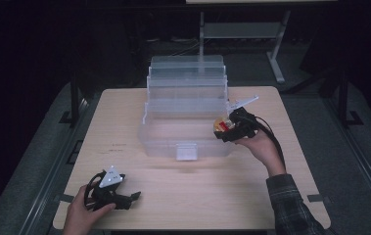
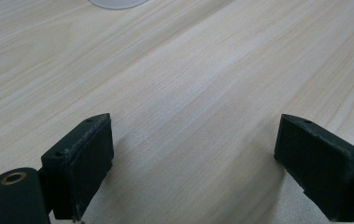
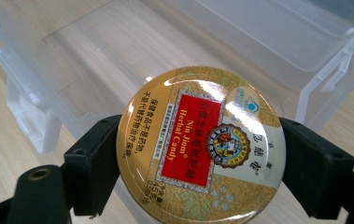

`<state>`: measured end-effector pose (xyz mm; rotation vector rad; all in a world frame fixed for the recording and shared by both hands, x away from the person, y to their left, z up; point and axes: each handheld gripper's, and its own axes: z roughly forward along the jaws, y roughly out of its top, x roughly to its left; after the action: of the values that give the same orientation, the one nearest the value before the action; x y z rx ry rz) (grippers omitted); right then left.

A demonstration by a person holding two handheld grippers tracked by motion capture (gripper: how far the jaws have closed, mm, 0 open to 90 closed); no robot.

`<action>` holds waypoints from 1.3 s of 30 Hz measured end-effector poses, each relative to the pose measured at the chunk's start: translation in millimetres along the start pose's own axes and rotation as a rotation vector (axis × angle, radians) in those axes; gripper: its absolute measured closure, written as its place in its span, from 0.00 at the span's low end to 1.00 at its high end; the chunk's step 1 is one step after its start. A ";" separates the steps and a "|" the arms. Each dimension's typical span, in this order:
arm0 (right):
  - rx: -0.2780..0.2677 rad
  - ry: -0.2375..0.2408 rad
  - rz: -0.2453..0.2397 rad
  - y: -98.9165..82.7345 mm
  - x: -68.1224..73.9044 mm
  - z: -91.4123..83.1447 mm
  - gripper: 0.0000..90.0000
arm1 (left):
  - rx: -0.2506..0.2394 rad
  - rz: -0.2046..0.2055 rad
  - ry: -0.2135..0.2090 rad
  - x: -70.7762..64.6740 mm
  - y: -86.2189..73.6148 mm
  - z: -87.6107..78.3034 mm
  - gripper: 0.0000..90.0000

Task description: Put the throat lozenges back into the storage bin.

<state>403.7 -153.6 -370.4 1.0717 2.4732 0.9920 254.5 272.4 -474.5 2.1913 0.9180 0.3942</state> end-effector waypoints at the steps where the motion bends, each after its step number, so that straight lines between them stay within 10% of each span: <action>1: 0.000 0.000 0.000 0.0 0.0 0.0 0.22 | 0.000 0.000 0.000 0.0 0.0 0.0 0.12; 39: -0.029 -0.013 0.003 -6.0 -1.0 -16.4 0.20 | -0.001 -0.001 -0.002 -0.3 -0.2 0.0 0.12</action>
<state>393.3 -165.3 -362.6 1.0700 2.4395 1.0151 254.1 272.2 -474.6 2.1900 0.9175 0.3926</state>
